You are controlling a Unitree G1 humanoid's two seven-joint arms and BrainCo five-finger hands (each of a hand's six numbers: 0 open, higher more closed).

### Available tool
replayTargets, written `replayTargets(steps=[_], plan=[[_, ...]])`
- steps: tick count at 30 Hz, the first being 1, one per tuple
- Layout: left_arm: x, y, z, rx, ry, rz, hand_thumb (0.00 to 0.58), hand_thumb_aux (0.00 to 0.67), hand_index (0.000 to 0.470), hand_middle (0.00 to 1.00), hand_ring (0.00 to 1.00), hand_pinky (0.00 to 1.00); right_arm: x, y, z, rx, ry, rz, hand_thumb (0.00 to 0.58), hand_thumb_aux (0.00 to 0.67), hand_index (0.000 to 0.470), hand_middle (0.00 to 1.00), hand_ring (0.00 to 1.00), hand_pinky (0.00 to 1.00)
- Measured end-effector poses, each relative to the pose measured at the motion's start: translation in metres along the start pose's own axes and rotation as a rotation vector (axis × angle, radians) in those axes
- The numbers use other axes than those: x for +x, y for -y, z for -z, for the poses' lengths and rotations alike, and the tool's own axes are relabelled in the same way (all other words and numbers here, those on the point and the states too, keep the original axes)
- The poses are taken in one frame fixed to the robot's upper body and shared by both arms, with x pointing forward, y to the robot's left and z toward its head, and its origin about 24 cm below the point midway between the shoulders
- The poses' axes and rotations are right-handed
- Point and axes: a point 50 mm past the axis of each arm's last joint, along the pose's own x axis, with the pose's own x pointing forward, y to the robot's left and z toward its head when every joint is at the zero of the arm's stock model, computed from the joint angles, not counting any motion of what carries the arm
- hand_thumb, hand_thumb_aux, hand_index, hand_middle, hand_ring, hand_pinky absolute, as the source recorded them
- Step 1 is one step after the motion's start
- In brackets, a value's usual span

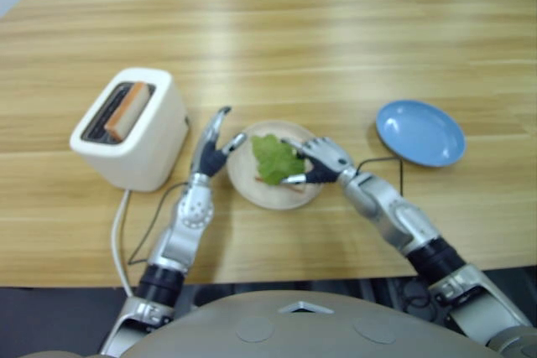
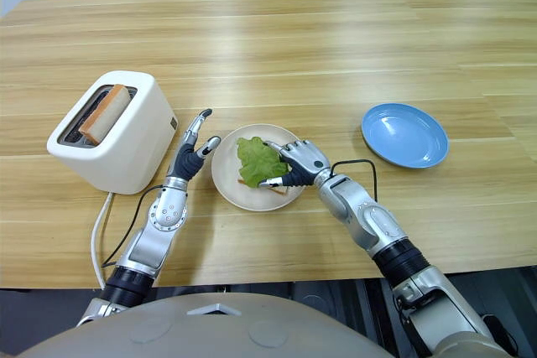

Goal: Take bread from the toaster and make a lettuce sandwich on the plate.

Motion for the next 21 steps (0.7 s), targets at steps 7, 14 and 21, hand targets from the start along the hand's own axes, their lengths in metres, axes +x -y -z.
replayTargets(steps=[7, 14, 21], plan=[[-0.001, 0.000, 0.001, 0.001, -0.005, 0.002, 0.000, 0.000, 0.000, 0.00, 0.00, 0.00, -0.008, 0.020, 0.020, -0.067, -0.064, 0.034, 0.000, 0.000, 0.000, 0.00, 0.00, 0.00], [-0.003, -0.005, -0.004, 0.008, 0.019, -0.003, 0.000, 0.000, 0.000, 0.00, 0.00, 0.00, -0.024, 0.057, 0.043, -0.165, -0.190, 0.120, 0.000, 0.000, 0.000, 0.00, 0.00, 0.00], [0.000, -0.054, -0.056, 0.065, 0.217, -0.089, 0.000, 0.000, 0.000, 0.00, 0.00, 0.00, -0.036, 0.083, 0.047, 0.085, -0.248, 0.314, 0.000, 0.000, 0.000, 0.00, 0.00, 0.00]])
